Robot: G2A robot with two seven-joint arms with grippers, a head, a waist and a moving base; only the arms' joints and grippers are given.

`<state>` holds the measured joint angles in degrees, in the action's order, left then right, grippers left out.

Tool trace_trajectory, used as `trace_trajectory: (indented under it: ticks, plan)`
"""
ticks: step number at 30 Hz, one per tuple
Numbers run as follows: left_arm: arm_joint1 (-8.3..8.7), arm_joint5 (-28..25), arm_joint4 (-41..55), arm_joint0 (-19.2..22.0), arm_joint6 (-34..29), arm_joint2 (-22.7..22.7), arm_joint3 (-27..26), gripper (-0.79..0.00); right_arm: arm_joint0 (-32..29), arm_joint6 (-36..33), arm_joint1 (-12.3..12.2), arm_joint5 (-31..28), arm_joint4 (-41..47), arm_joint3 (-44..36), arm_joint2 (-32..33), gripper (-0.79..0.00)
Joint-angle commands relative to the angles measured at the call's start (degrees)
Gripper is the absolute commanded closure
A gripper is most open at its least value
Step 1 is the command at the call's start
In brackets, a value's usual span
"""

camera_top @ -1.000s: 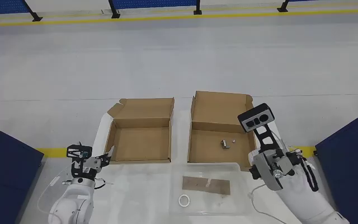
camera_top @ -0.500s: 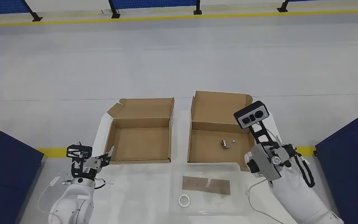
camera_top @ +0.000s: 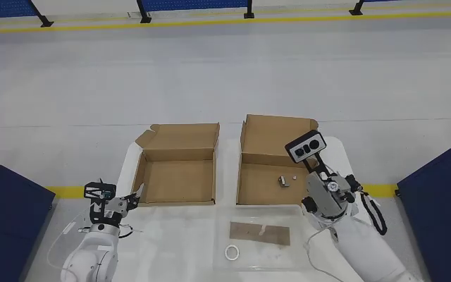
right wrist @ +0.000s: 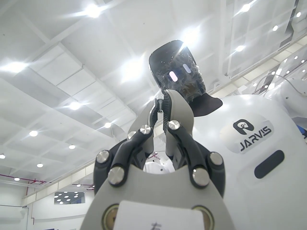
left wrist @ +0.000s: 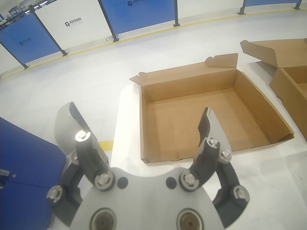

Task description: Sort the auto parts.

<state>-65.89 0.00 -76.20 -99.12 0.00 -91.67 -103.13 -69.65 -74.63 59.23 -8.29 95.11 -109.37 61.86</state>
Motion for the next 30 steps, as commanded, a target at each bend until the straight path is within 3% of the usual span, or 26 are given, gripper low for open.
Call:
trace_trajectory:
  ticks: [1, 14, 30]
  plan:
    - [0.0, 0.0, 0.0, 0.0, 0.0, 0.0, 0.0, -0.785, -0.1, -0.3, 0.3, 0.2, 0.5, 0.2, 0.1, 0.0]
    - [0.0, 0.0, 0.0, 0.0, 0.0, 0.0, 0.0, -0.785, -1.2, -5.1, 2.5, 5.3, 8.5, -0.8, 0.9, 0.0]
    - [0.0, 0.0, 0.0, 0.0, 0.0, 0.0, 0.0, -0.785, -2.5, -2.1, 3.8, 4.8, -1.1, -0.7, 5.1, 0.0]
